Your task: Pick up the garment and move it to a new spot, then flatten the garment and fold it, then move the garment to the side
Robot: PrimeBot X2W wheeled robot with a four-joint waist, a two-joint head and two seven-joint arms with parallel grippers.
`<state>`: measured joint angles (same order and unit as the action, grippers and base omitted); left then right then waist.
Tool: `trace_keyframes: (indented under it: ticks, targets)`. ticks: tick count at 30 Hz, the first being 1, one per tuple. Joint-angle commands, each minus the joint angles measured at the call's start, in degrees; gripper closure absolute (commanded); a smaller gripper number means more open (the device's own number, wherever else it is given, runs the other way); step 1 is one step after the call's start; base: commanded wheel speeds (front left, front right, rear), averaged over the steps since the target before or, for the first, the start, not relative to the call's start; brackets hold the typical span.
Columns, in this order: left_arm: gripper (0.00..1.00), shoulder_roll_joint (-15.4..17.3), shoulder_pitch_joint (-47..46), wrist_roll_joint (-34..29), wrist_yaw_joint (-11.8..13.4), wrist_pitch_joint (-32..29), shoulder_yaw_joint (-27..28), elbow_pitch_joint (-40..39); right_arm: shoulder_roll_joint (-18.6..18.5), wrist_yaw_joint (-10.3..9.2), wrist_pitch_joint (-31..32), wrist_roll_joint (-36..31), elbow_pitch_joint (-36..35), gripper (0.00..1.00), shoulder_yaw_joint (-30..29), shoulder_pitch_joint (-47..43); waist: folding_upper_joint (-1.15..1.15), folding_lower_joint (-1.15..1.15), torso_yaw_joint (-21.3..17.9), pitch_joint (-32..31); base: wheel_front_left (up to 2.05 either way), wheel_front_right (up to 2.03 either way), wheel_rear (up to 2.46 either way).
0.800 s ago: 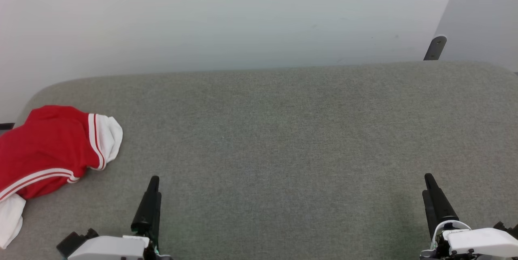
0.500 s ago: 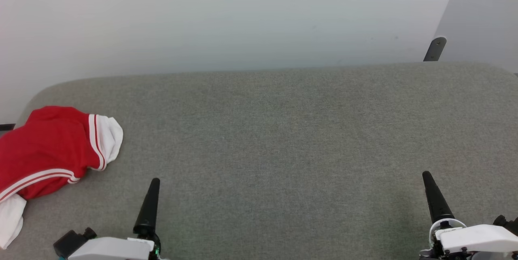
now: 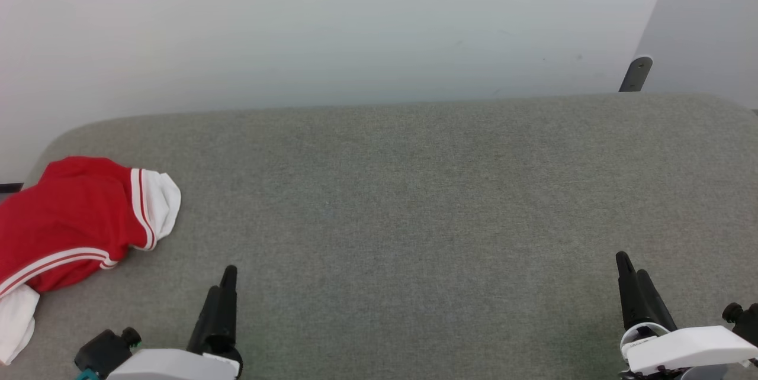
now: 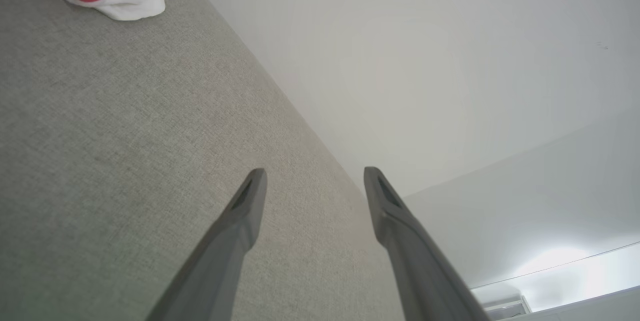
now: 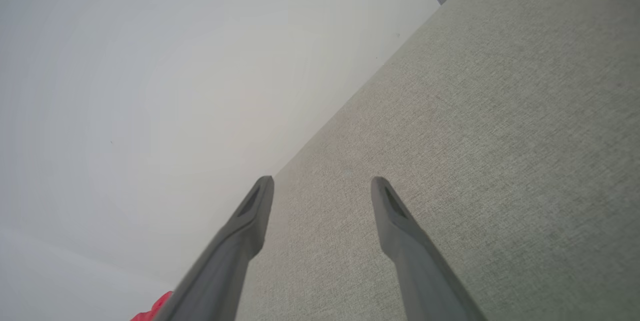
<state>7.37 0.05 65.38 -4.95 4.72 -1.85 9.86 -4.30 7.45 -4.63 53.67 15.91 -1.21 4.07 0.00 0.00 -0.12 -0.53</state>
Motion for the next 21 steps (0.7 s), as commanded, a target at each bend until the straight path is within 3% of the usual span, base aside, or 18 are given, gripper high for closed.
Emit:
trace_keyframes:
  ticks: [1, 12, 21]
  targets:
    - [0.0, 0.4, -0.3, -1.5, 0.2, 0.5, 0.0, -0.9, 0.0, 0.02, -0.5, -1.6, -0.8, 0.0, -0.2, 0.7, 0.0, 0.0, 0.0, 0.0, 0.0, 0.0, 0.0]
    - [0.0, 0.0, 0.6, -17.9, -0.2, 2.5, 1.0, -2.9, 0.7, 0.03, -1.6, -15.8, -1.5, 0.0, -1.5, 0.2, 0.0, 0.0, 0.0, -0.2, 0.0, 0.0, 0.0]
    - [0.0, -0.9, 1.4, -26.2, -1.0, 4.0, 2.0, -3.8, 1.1, 0.03, -2.6, -22.7, -1.8, 0.0, -1.7, 0.1, 0.0, 0.0, 0.0, -0.4, 0.0, 0.0, 0.0]
